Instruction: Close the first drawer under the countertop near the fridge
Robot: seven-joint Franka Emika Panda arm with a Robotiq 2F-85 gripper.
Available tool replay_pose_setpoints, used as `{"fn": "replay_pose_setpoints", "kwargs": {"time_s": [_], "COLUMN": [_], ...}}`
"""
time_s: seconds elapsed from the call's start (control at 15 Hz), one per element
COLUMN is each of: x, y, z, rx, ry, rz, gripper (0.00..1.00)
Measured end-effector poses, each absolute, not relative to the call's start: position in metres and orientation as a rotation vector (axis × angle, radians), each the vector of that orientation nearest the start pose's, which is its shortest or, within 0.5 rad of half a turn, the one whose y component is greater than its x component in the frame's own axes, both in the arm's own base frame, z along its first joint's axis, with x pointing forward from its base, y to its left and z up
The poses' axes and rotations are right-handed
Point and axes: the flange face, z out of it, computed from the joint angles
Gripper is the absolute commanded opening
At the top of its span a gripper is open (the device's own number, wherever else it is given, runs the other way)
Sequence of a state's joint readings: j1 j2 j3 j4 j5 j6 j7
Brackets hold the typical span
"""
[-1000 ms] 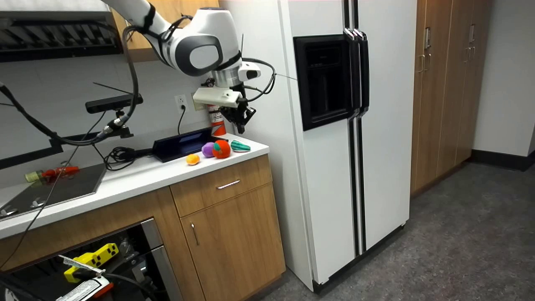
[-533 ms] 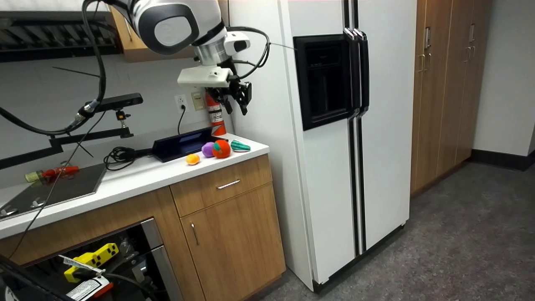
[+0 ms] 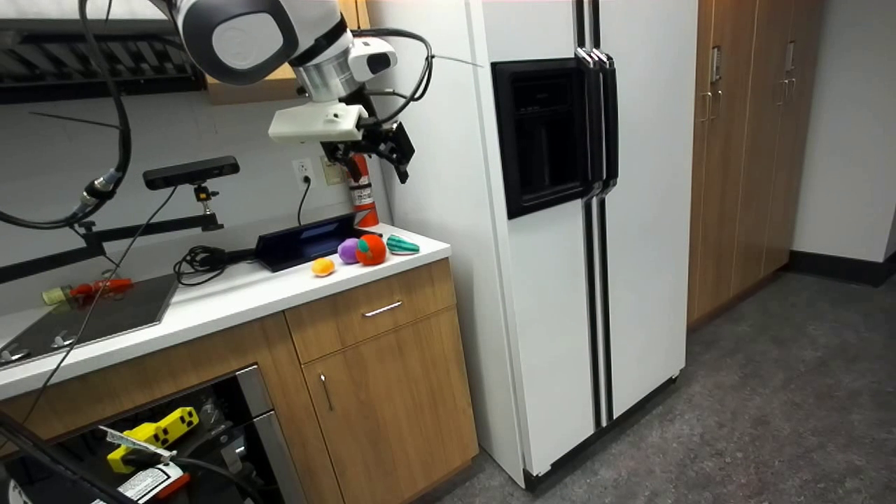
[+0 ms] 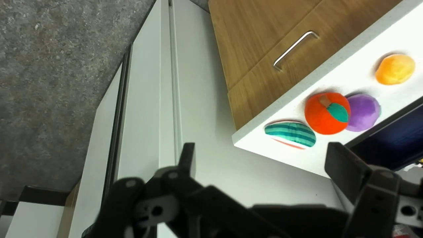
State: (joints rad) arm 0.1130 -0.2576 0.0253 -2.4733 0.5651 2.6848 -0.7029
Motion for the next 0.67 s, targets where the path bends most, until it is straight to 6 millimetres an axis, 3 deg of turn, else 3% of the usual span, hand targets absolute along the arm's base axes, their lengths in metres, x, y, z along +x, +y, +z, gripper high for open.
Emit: {"fn": "replay_pose_setpoints", "kwargs": {"time_s": [0.4, 0.67], "x": [0.452, 0.446], "y": [0.058, 0.057], "z": [0.434, 0.435], "rx": [-2.744, -2.740], "ry": [-0.569, -0.567], "rz": [-0.767, -0.772], "gripper": [1.00, 1.00]}}
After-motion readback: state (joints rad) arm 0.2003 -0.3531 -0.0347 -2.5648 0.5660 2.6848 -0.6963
